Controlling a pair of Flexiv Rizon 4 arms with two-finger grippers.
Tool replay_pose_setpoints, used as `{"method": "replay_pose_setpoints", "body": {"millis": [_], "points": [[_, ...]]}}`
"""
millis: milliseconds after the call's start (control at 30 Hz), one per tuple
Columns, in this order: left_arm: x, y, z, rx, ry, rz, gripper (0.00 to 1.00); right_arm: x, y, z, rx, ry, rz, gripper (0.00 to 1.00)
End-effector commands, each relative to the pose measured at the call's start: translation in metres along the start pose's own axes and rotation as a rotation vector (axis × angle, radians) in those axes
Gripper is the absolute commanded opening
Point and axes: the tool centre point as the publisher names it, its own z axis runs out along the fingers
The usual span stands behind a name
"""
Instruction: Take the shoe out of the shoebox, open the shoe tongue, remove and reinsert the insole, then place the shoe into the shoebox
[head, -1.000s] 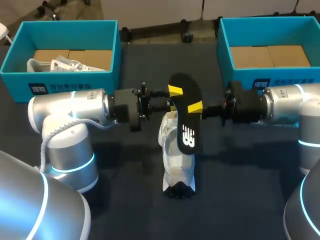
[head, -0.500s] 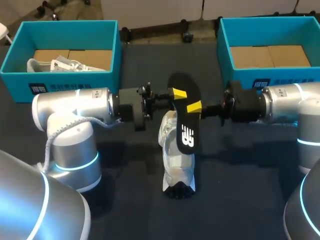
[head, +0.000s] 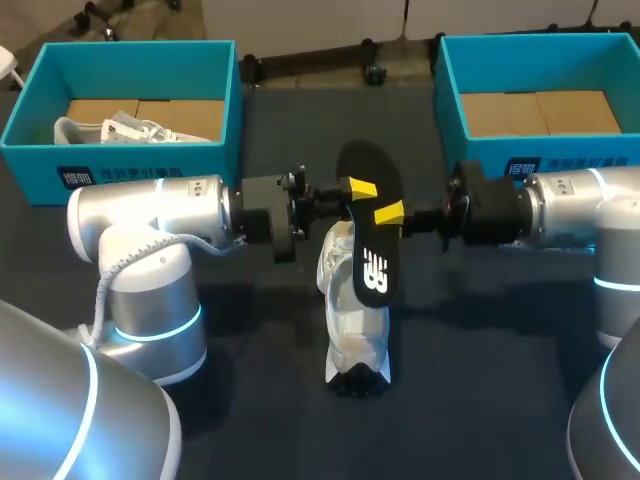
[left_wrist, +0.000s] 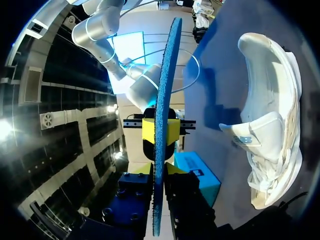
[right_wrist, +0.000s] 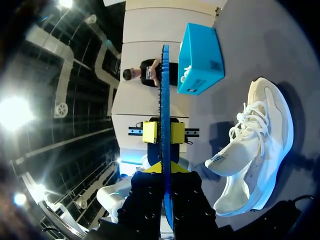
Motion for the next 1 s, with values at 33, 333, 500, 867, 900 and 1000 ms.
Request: {"method": "replay_pose_setpoints", "body": {"millis": [33, 333, 500, 867, 900, 1000], "points": [[0.001, 0.000, 0.003, -0.002, -0.002, 0.004, 0.11, 0.000, 0.000, 0.002, -0.003, -0.002, 0.000, 0.00], [0.003, 0.000, 0.005, -0.002, 0.006, 0.018, 0.00, -0.001, 0.001, 0.002, -0.004, 0.003, 0.007, 0.00], [0.002, 0.002, 0.005, 0.000, 0.004, 0.020, 0.00, 0.000, 0.000, 0.001, -0.015, 0.012, 0.000, 1.00], [0.003, -0.004, -0.014, 0.015, 0.040, -0.028, 0.00, 0.002, -0.014, -0.028, 0.004, 0.023, -0.072, 1.00], [0.002, -0.006, -0.018, 0.021, 0.048, -0.042, 0.00, 0.002, -0.016, -0.033, 0.013, 0.022, -0.083, 1.00], [-0.001, -0.012, -0.027, 0.033, 0.064, -0.071, 0.00, 0.001, -0.018, -0.044, 0.038, 0.005, -0.095, 1.00]]}}
